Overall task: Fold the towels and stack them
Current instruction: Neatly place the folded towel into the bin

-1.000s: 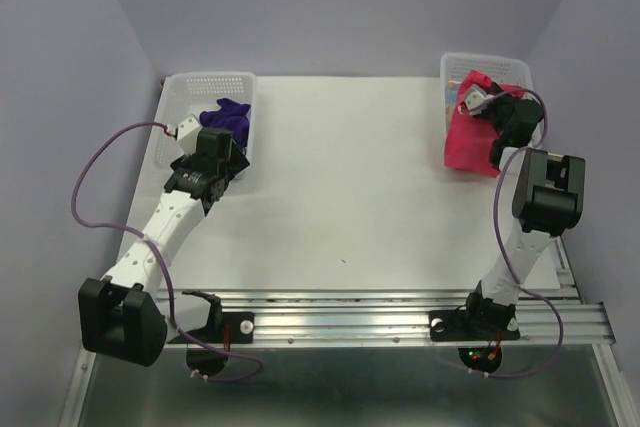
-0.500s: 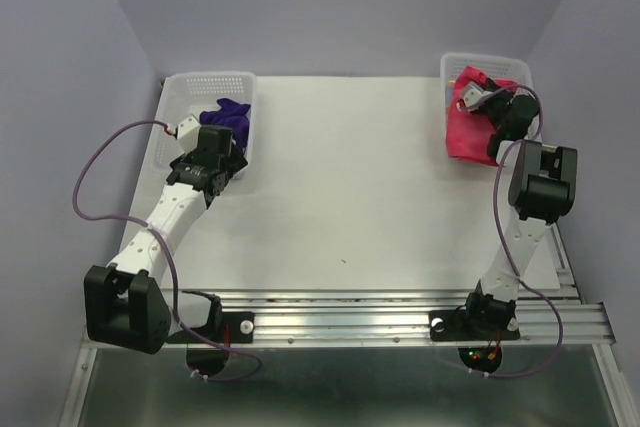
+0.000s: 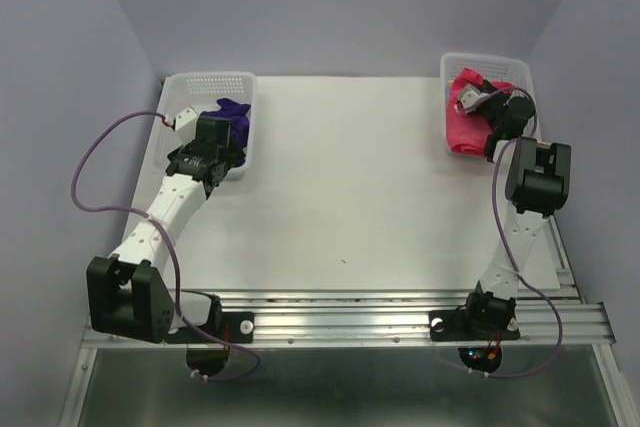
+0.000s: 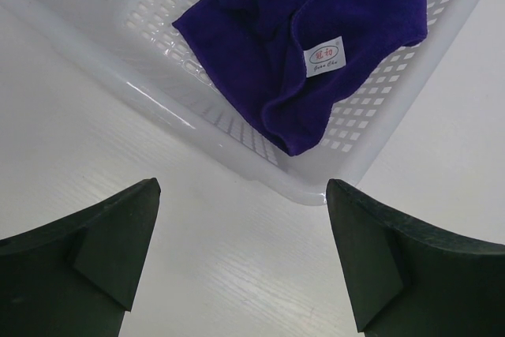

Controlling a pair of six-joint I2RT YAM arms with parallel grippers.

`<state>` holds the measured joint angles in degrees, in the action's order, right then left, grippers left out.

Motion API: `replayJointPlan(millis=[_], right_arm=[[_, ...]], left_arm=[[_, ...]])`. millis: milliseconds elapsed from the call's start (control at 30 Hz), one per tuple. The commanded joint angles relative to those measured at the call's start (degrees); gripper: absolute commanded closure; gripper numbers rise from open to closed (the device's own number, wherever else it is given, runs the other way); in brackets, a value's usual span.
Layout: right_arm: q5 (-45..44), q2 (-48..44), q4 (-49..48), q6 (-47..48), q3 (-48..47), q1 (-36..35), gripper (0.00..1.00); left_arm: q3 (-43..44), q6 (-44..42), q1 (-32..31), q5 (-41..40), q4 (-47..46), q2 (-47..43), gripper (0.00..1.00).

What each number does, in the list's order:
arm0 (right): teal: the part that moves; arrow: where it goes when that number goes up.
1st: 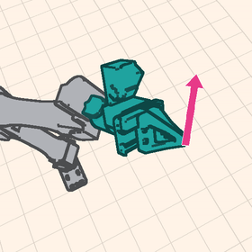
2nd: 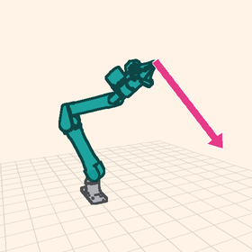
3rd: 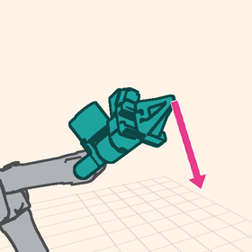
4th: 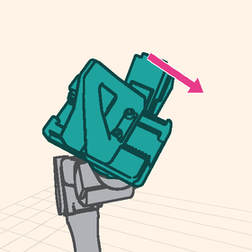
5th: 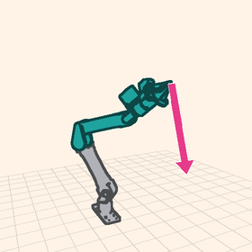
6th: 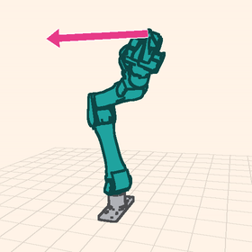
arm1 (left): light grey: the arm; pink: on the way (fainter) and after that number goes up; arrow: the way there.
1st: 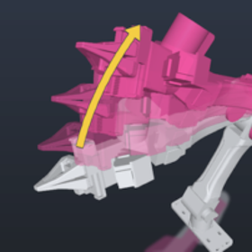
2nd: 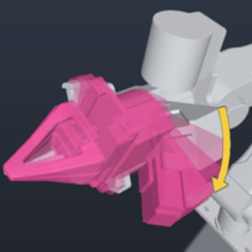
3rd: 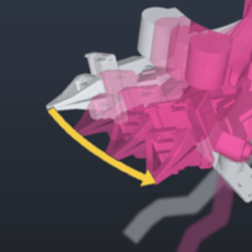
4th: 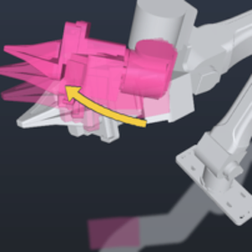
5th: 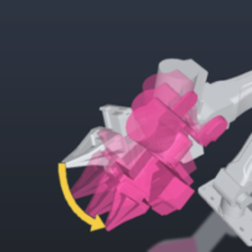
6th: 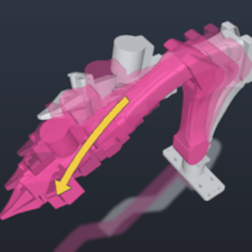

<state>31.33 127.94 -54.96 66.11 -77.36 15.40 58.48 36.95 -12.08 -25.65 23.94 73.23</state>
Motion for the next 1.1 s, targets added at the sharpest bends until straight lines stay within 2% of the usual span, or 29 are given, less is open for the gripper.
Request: replayJointPlan(millis=[0,633,933,1067], right_arm=[[-0.57,1.61,-6.39,-0.63,-5.25,0.33,0.96],[1.27,8.73,-10.69,-7.39,-14.30,0.25,0.95],[1.10,9.17,-6.84,-7.13,-16.15,0.25,0.93],[0.48,9.78,-6.21,-9.77,-17.65,0.25,0.92]], left_arm=[[2.61,-1.44,0.74,-1.86,-0.30,-0.11,0.01],[4.80,-1.62,2.32,-0.45,-0.48,5.96,0.01],[4.98,-1.79,2.58,0.34,-1.00,6.84,0.01],[4.89,-1.79,2.67,0.69,-1.09,7.27,0.01]])
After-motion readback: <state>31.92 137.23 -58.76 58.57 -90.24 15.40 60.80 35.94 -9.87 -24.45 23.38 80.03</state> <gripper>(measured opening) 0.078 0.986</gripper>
